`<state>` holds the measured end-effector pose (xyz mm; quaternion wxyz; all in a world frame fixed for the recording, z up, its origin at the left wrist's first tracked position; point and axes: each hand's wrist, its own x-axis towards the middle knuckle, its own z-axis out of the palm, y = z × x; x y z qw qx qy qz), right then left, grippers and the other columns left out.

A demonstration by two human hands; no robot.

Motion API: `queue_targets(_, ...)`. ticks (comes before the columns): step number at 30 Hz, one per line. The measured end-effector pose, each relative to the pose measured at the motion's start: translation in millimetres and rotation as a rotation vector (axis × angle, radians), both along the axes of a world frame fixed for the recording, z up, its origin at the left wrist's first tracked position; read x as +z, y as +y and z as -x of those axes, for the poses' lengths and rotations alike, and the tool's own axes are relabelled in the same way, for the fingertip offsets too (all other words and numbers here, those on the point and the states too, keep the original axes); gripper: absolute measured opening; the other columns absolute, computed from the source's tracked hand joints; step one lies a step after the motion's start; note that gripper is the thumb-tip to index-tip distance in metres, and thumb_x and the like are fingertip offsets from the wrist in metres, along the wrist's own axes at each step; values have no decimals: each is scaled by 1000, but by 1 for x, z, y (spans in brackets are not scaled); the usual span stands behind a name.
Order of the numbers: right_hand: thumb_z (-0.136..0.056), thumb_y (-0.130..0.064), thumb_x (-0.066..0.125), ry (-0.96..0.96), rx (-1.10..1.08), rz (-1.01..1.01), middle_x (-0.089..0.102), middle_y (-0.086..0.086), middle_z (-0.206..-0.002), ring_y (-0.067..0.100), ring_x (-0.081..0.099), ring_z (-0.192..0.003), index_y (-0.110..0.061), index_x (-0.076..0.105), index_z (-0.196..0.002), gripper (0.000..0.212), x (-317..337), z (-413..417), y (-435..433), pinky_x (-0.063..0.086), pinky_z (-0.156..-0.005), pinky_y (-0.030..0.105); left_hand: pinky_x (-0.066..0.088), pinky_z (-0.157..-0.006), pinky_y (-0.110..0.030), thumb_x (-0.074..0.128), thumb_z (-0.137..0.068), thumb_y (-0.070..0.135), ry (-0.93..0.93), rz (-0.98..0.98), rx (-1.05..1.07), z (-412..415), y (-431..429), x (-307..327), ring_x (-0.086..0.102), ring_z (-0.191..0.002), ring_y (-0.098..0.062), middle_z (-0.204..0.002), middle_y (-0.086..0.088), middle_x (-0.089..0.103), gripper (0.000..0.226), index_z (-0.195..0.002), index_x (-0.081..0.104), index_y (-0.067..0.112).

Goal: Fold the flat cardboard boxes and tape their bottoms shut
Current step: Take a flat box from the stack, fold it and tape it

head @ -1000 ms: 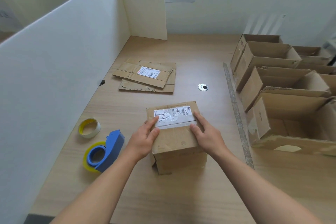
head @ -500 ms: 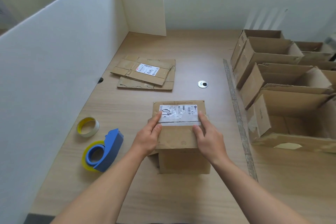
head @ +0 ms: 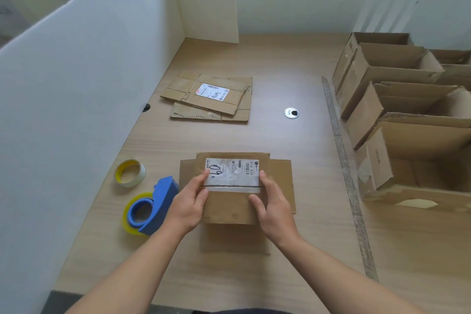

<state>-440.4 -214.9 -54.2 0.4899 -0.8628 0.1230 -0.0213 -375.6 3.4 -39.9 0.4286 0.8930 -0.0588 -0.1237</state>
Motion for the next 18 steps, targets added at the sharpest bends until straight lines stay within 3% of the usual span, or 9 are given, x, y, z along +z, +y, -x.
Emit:
queue_targets(6, -95, -26, 65, 5, 56, 46, 38, -3, -156, 14, 31, -146, -29, 41, -147, 57, -3, 15, -5, 24, -116, 21, 34, -101, -12, 56, -100, 21, -32, -3, -23, 16, 5, -6, 48, -124, 4, -137, 29, 49, 50, -141, 43, 46)
queue_targets(10, -94, -26, 66, 1, 67, 35, 36, 3, -157, 13, 29, -146, -36, 39, -145, 58, -13, 39, 1, 17, -109, 6, 32, -100, -3, 61, -97, 17, -86, 53, 6, 42, 11, -19, 47, -124, 13, -134, 36, 49, 52, -131, 44, 54)
queue_targets(14, -93, -29, 68, 11, 95, 62, 42, -1, -147, 9, 41, -133, -37, 42, -142, 57, -18, 50, -5, 25, -105, 9, 34, -100, -4, 63, -96, 16, -82, 38, -10, 51, 19, -21, 49, -121, 16, -131, 36, 51, 53, -131, 46, 51)
queue_targets(18, -94, -29, 66, 66, 152, 64, 48, -9, -134, 4, 48, -120, -42, 39, -139, 54, -23, 55, -7, 22, -96, -2, 35, -94, -4, 62, -97, 24, -46, -54, -42, 61, 22, -28, 55, -118, 5, -128, 32, 54, 44, -134, 50, 45)
